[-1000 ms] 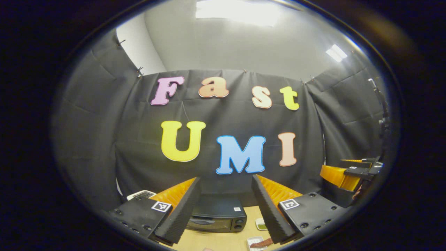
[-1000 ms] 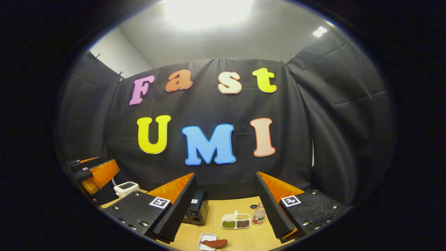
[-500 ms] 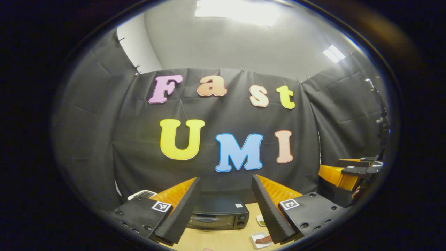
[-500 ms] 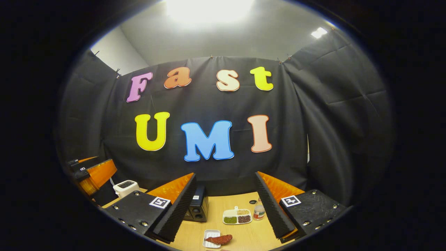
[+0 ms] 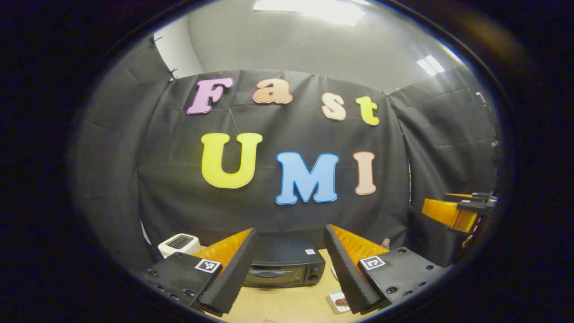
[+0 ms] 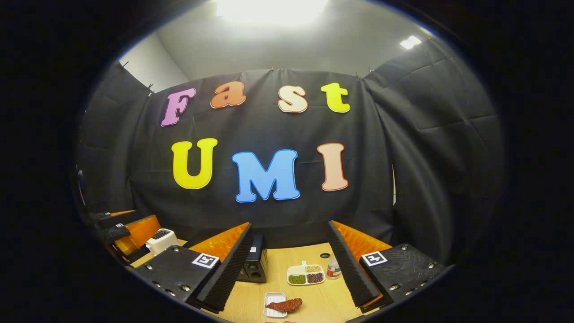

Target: Open the electric oven with the left hand, put the food in, and close the electric oven.

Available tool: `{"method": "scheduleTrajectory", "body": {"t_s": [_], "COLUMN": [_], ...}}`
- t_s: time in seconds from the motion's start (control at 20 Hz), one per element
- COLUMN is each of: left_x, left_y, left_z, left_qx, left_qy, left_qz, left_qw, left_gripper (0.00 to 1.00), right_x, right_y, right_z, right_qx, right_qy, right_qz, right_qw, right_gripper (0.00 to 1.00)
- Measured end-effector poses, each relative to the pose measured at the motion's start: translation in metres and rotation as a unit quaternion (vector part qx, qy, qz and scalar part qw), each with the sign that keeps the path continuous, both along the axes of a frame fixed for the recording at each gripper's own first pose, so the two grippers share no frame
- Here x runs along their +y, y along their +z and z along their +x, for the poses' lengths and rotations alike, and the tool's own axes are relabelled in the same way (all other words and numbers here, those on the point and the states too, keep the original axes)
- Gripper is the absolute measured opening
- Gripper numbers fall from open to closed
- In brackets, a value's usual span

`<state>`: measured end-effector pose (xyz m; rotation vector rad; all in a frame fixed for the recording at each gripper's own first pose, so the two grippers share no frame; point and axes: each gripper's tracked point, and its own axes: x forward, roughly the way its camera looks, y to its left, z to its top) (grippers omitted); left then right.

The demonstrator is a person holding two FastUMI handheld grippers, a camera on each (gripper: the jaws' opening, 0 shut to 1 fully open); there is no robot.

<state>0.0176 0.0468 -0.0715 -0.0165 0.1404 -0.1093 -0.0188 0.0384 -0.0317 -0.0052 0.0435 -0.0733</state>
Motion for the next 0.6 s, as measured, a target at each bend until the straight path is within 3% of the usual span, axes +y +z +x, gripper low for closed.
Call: {"method": "scheduleTrajectory", "body": {"t_s": [0.2,0.6], "left_x": [0.006,0.029], "left_y": [-0.063,-0.18], "left_z": [0.042,0.12], "left_qx": [0.058,0.162], "left_qy": [0.015,0.046], "left_qz": [-0.026,0.004], "left_qw": [0.998,0.986], "left_gripper": [1.0,0.97], "right_x": [-0.007,-0.039], "right_y": [-0.01,-0.042], "right_z": [0.014,0.051], "right_qx": [0.01,0.051], "right_qy": [0.009,0.023], "right_qz": [-0.002,0.006], "right_qw": [1.0,0.998], "right_gripper": [1.0,1.0]}}
